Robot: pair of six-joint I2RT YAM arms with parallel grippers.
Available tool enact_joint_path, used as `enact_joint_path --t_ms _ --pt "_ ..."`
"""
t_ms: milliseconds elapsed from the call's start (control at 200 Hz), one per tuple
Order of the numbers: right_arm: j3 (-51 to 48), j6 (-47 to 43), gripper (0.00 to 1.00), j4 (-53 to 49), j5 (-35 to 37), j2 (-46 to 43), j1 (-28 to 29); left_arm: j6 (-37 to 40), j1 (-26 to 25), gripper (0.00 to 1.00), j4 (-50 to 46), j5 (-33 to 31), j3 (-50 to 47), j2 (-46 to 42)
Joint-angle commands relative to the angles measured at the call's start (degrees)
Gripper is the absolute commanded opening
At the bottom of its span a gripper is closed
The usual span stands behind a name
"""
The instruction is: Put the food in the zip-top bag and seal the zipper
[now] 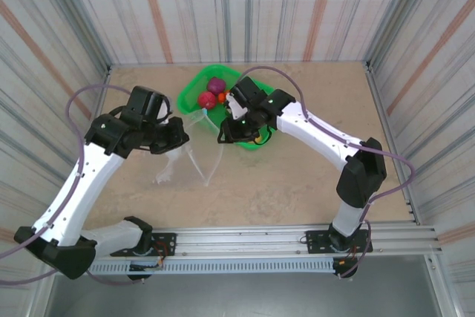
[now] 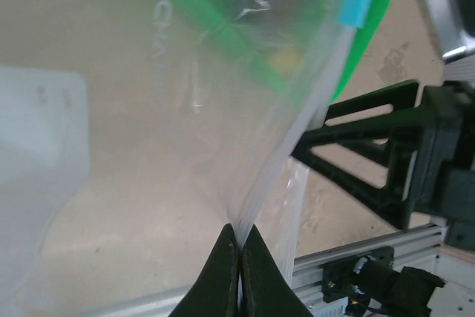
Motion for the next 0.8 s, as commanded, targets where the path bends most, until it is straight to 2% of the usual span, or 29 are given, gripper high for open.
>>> enact_joint_path --t_ms 0,140,286,411,596,701,796 --pt "-1.6 1.0 0.50 1.8 -1.5 -1.5 0.9 -2.7 0.8 0.00 0.8 2.8 1.9 0.4" --pt "-5.0 1.8 0.32 4.8 -1.8 -3.5 1.1 -3.0 3.4 0.00 0.5 3.4 2.2 -0.3" --pt "-5.5 -0.9 0.12 2.4 2.9 -4.9 1.1 0.4 4.6 0.00 -2.8 4.4 4.3 1.0" --pt "-4.0 -5.4 0.12 -2.4 7.7 -5.0 1.1 5.3 4.6 0.00 -9.1 2.8 7.1 3.5" --pt "-2.0 -8.3 0.17 -8.2 20.9 -4.8 1.2 9.5 3.6 0.00 -15.4 -0.4 9.3 6.5" --pt "-0.7 -9.8 0.13 -8.0 20.6 -4.9 1.8 10.2 0.4 0.00 -18.1 -2.4 12.2 9.4" --pt "-0.8 -10.4 0.04 -4.3 14.9 -6.8 2.4 10.4 -3.3 0.00 -19.9 -3.2 14.4 12.6"
